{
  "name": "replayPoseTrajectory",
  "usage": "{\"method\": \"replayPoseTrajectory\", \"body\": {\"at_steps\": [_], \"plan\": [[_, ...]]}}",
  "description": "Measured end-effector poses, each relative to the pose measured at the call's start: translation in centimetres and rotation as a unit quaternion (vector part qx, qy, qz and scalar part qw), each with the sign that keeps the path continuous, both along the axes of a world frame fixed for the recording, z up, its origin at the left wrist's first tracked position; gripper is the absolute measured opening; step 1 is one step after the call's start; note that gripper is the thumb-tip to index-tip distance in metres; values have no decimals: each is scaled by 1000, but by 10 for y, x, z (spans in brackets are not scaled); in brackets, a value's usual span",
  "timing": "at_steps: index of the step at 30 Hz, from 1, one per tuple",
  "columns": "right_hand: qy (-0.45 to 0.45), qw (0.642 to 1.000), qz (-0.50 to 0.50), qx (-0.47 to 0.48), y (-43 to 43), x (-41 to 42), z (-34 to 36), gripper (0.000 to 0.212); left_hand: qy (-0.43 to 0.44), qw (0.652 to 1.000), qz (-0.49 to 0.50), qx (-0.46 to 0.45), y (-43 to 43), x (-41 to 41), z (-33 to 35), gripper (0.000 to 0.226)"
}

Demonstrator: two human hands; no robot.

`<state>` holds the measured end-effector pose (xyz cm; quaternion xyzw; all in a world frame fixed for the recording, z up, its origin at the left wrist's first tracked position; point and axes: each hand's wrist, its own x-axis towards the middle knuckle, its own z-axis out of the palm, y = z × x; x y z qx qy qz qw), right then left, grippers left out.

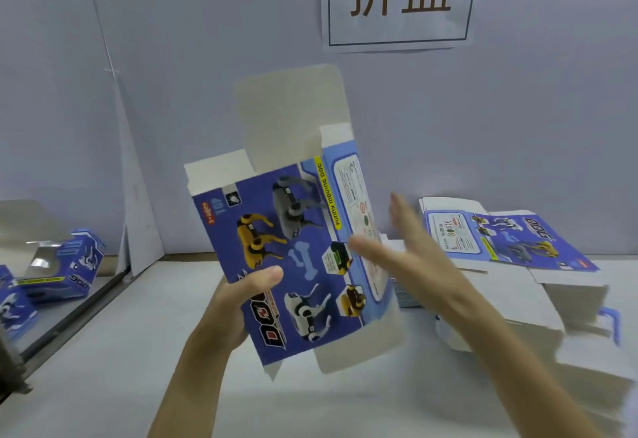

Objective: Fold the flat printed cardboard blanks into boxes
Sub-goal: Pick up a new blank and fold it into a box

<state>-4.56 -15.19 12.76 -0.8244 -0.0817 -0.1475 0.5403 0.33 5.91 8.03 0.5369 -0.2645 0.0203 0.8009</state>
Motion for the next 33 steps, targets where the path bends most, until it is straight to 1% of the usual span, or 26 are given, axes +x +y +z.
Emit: {"method": "replayPoseTrajectory", "body": {"at_steps": [1, 3, 5, 7, 10, 11, 13, 14, 15, 16, 18, 20, 23, 25, 28, 31, 33], "plan": [[27, 999, 35, 14, 2, 1, -9, 93, 1, 1000, -10, -3, -1, 0, -1, 43], [27, 998, 51, 26, 4, 2, -21, 77, 14, 999, -27, 24, -4, -1, 2, 51], [17, 999, 44, 23, 5, 1, -28, 72, 17, 997, -29, 75, -6, -1, 6, 61], [15, 999, 41, 23, 7, -1, -32, 61, -8, 994, -7, 105, -13, -1, 10, 65], [22, 995, 48, 81, 9, -2, -32, 42, -17, 992, 39, 122, -24, 3, 9, 65], [22, 995, 43, 89, 8, -1, -32, 38, -9, 990, 45, 132, -25, 4, 7, 66], [16, 995, 37, 96, 4, 0, -34, 34, 34, 989, 39, 140, -25, 5, 4, 81], [23, 992, 40, 116, 2, 1, -37, 34, 59, 989, 31, 133, -22, 6, 3, 89], [41, 987, 47, 148, 0, 2, -40, 35, 83, 989, 20, 118, -20, 6, 1, 92], [64, 981, 51, 176, -2, 3, -43, 35, 106, 990, 12, 98, -19, 7, 1, 88], [88, 974, 49, 201, -7, 6, -47, 34, 139, 987, 10, 79, -16, 7, 0, 79], [88, 969, 41, 226, -13, 8, -49, 32, 134, 987, 27, 83, -14, 9, -2, 77], [91, 958, 31, 270, -19, 10, -53, 33, 123, 985, 87, 87, -13, 16, -6, 50], [101, 955, 26, 279, -20, 11, -56, 36, 121, 982, 116, 90, -14, 21, -9, 43], [132, 950, 33, 281, -22, 14, -58, 35, 126, 982, 99, 104, -14, 22, -12, 46], [128, 949, 50, 282, -22, 14, -58, 22, 128, 981, 86, 120, -14, 21, -12, 53], [115, 955, 28, 273, -23, 15, -58, 28, 120, 979, 112, 118, -16, 22, -13, 51]]}}
